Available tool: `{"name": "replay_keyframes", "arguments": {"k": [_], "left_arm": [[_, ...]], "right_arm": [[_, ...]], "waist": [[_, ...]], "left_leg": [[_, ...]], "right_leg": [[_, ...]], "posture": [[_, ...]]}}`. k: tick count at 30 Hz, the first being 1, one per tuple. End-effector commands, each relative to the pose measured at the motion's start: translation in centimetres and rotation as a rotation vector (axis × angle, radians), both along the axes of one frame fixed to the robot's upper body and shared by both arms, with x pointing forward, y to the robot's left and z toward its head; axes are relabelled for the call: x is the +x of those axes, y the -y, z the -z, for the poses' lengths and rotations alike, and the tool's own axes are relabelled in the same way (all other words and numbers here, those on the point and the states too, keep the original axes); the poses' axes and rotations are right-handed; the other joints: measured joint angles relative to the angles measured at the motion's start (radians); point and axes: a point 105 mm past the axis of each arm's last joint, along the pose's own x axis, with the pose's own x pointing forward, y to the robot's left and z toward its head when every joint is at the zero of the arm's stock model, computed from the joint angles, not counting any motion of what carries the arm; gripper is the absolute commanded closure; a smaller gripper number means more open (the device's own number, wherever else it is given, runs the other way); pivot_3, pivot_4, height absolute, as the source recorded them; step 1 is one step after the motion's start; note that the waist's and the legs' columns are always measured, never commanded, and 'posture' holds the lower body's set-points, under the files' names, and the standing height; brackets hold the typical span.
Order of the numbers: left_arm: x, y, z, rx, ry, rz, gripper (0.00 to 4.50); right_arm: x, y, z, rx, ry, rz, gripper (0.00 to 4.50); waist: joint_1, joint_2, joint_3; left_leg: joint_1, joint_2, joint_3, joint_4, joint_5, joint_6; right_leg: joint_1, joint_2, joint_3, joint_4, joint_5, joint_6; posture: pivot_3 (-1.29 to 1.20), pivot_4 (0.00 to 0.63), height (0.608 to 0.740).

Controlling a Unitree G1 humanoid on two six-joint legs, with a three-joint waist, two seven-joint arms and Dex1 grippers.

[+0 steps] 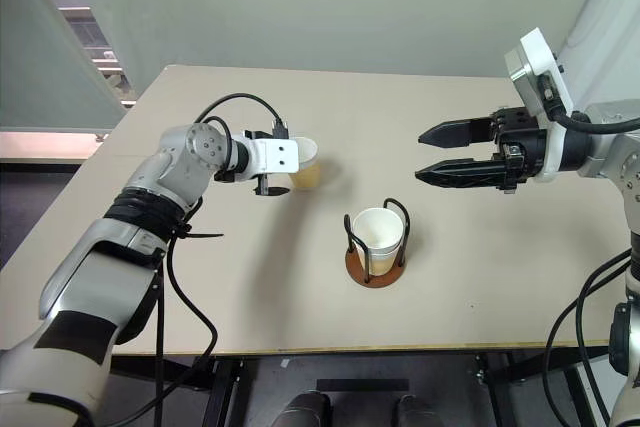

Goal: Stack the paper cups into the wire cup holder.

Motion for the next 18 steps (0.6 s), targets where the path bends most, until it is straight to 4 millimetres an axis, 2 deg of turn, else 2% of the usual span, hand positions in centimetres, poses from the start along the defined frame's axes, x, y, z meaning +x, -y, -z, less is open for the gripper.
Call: {"name": "replay_keyframes", "arguments": {"k": [1,4,7,17,18], "left_arm": [[0.6,1.1,-1.6,0.009,0.060,0.038,0.00],[0.8,1.5,-1.4,0.019,0.055,0.053,0.00],[0.8,2.2,-1.5,0.012,0.052,0.081,0.62],[0.0,2.1,-1.1,0.006,-0.019,0.136,4.28],[-0.1,2.1,-1.1,-0.003,-0.034,0.139,4.48]], "right_arm": [[-0.7,0.0,-1.1,0.007,0.083,-0.013,1.37],[-0.9,0.0,-1.1,0.008,0.086,-0.017,1.37],[-1.0,0.3,-1.1,0.009,0.086,-0.010,1.34],[-1.2,0.9,-1.7,0.043,0.167,-0.040,1.34],[-1.2,1.0,-1.7,0.045,0.180,-0.045,1.34]], "waist": [[0.000,0.000,0.000],[0.000,0.000,0.000],[0.000,0.000,0.000],[0.001,0.000,0.000],[0.001,0.000,0.000]], "left_leg": [[0.000,0.000,0.000,0.000,0.000,0.000],[0.000,-0.001,0.000,0.000,0.000,0.001],[0.000,-0.001,0.001,0.001,-0.001,0.002],[-0.001,-0.002,0.002,0.003,-0.002,0.004],[-0.001,-0.002,0.002,0.003,-0.002,0.004]], "right_leg": [[0.000,0.000,0.000,0.000,0.000,0.000],[0.000,0.000,0.000,0.000,0.000,0.001],[0.000,0.000,0.001,0.000,-0.001,0.002],[0.000,0.000,0.002,0.000,-0.002,0.004],[0.000,0.000,0.002,0.000,-0.002,0.004]], "posture": [[0.00,0.150,0.740],[0.00,0.150,0.740],[0.00,0.150,0.740],[0.00,0.150,0.740],[0.00,0.150,0.740]]}}
